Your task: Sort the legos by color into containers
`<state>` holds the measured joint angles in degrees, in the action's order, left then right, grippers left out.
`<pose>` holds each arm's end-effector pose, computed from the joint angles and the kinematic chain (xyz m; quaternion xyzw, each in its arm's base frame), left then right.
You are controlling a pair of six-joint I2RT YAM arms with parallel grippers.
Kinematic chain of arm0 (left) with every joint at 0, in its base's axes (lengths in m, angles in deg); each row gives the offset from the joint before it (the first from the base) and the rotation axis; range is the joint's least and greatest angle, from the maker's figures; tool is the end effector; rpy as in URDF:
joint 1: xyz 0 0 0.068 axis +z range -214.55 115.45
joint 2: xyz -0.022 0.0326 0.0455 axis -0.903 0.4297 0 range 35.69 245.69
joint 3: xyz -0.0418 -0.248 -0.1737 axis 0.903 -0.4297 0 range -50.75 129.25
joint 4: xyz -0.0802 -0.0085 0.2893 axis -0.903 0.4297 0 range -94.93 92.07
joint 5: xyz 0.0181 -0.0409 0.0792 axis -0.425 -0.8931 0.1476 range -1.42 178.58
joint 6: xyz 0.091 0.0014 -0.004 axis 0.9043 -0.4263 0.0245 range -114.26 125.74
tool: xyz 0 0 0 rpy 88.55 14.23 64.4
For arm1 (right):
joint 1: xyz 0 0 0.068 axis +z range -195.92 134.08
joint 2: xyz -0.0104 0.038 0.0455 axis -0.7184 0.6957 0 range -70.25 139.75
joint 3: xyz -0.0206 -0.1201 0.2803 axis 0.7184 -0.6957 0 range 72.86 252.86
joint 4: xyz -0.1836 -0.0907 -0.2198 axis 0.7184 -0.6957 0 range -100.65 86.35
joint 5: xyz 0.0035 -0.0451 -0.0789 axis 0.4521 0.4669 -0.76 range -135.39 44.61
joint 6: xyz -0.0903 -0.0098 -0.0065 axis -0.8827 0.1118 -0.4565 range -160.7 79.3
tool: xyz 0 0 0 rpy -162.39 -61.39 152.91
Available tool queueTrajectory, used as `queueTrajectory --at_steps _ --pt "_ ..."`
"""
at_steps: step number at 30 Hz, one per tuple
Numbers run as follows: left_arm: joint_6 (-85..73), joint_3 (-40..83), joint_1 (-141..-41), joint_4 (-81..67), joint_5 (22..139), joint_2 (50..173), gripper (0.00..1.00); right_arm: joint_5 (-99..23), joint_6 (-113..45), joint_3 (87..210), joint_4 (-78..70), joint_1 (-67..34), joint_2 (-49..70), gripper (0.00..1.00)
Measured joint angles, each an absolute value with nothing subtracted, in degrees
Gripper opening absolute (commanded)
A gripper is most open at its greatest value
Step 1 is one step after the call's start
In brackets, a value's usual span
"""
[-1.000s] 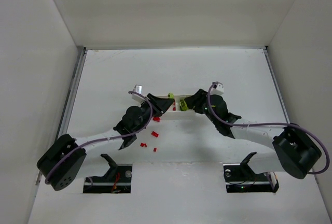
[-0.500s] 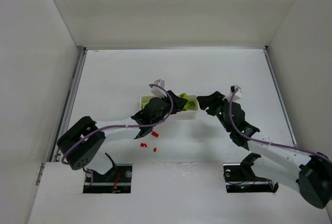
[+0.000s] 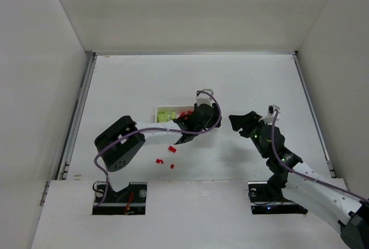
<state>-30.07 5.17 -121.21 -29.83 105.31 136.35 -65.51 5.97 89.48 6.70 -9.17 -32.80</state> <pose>0.2744 -0.3746 0.1958 0.0642 0.8114 -0.3283 0.4793 0.1936 0.1095 0.2215 0.1768 0.7445 0.3187 0.5594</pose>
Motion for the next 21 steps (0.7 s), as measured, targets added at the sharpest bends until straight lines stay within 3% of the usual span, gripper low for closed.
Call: queueTrajectory --at_steps 3,6,14,18,21 --pt "-29.20 5.68 -121.69 -27.71 106.73 136.51 0.54 -65.55 5.93 89.06 5.43 -9.17 -35.01 0.62" --pt "-28.80 5.76 -121.87 -26.95 108.00 136.51 0.56 -65.53 5.58 88.93 4.58 -9.17 -35.36 0.60" --pt "-28.58 1.74 -121.94 -26.14 109.53 128.59 0.40 -65.24 4.01 89.35 3.80 -4.05 -31.53 0.25" --pt "-29.04 -5.62 -121.48 -26.36 111.67 116.73 0.33 -65.16 2.80 91.80 4.39 4.08 -22.73 0.26" --pt "-30.07 -11.94 -121.00 -25.20 114.69 107.50 0.31 -65.40 1.65 94.90 5.35 10.35 -14.05 0.34"
